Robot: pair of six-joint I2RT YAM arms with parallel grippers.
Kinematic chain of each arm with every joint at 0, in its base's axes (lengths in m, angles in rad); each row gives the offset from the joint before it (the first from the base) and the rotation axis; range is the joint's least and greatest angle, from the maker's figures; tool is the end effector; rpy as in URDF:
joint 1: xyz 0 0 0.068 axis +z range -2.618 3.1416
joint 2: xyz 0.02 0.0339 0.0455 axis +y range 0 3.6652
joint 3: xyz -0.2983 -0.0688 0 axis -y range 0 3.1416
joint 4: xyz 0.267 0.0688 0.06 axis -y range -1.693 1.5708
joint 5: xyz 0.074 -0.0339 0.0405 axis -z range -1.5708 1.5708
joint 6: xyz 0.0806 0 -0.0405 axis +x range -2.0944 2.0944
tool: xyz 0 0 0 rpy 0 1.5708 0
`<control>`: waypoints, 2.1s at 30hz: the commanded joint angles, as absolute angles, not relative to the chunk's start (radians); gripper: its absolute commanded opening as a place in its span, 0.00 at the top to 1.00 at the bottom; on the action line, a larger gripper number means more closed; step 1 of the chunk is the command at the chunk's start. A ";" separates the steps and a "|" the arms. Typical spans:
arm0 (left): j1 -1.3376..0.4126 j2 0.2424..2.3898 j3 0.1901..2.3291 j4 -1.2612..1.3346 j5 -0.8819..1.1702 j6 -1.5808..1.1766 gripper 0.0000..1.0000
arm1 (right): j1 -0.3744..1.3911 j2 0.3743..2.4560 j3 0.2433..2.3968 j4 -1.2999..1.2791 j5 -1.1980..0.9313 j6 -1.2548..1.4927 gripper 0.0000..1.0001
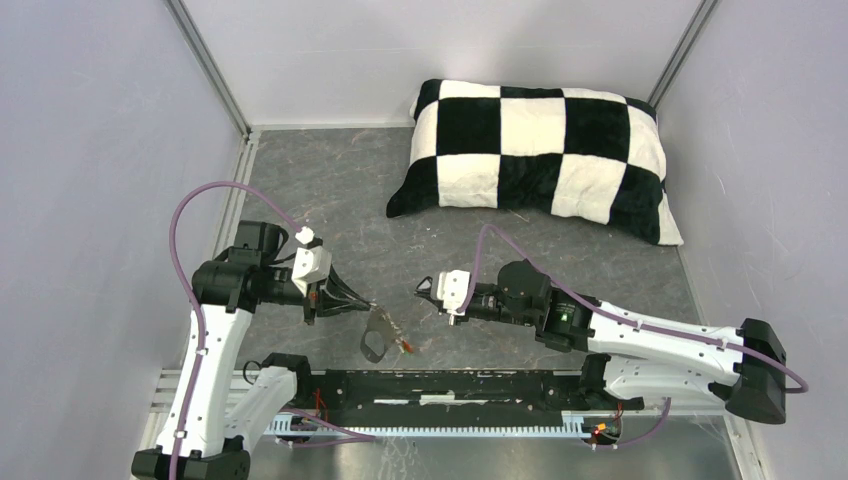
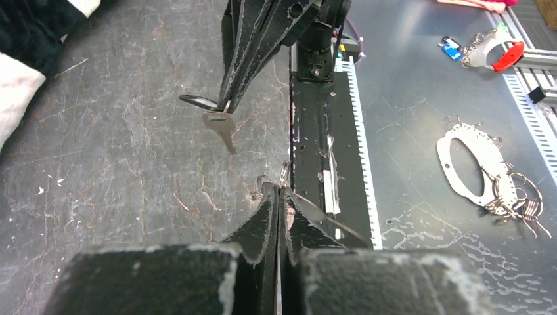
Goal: Put the keys on the keyring
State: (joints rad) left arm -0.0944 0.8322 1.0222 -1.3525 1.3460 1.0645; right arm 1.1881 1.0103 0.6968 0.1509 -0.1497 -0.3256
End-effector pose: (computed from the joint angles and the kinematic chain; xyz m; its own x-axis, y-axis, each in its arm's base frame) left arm 0.0987 -0.0883 0.3590 -0.0877 0.2041 -0.9750 0.9961 0.0143 -0.0866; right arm 0.0955 0.2694 0.3160 0.2537 -0.2167 -0.9427 -0.9405 0.1725 -0.2928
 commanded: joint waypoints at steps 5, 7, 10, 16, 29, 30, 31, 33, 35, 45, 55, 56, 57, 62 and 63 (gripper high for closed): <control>-0.105 0.832 1.071 -1.197 1.448 0.987 0.98 | 1.229 1.051 0.823 0.179 -0.122 -0.383 0.99; -0.104 0.825 1.073 -1.144 1.467 0.929 0.98 | 1.233 1.040 0.828 0.187 -0.122 -0.386 0.99; -0.105 0.818 1.073 -1.075 1.491 0.860 0.98 | 1.236 1.028 0.832 0.201 -0.126 -0.389 0.99; -0.105 0.828 1.084 -1.066 1.504 0.852 0.98 | 1.245 1.032 0.838 0.249 -0.127 -0.387 0.99; -0.105 0.821 1.100 -1.068 1.519 0.860 0.98 | 1.283 1.053 0.817 0.395 -0.088 -0.358 0.99; -0.104 0.821 1.102 -1.068 1.521 0.860 0.98 | 1.284 1.055 0.818 0.395 -0.089 -0.362 0.99; -0.104 0.821 1.104 -1.068 1.522 0.860 0.98 | 1.284 1.056 0.818 0.392 -0.092 -0.364 0.99; -0.104 0.819 1.106 -1.068 1.526 0.861 0.98 | 1.285 1.059 0.819 0.387 -0.093 -0.367 0.99; -0.104 0.821 1.112 -1.068 1.527 0.866 0.98 | 1.285 1.060 0.817 0.384 -0.091 -0.368 0.99; -0.104 0.836 1.129 -1.068 1.531 0.866 0.98 | 1.304 1.059 0.811 0.398 -0.068 -0.378 0.99; -0.104 0.832 1.132 -1.069 1.527 0.859 0.98 | 1.321 1.081 0.828 0.411 -0.069 -0.383 0.99; -0.104 0.831 1.132 -1.069 1.526 0.856 0.98 | 1.321 1.080 0.827 0.415 -0.069 -0.383 0.99; -0.104 0.830 1.132 -1.069 1.526 0.856 0.98 | 1.322 1.081 0.827 0.420 -0.069 -0.383 0.99; -0.104 0.829 1.132 -1.068 1.523 0.852 0.98 | 1.326 1.084 0.830 0.435 -0.067 -0.389 0.99; -0.104 0.829 1.132 -1.068 1.523 0.852 0.98 | 1.327 1.083 0.830 0.438 -0.066 -0.390 0.99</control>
State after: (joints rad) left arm -0.1024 0.8375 1.0931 -1.0897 1.4761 0.8879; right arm 1.3163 1.0821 0.7887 0.3676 -0.0837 -0.3748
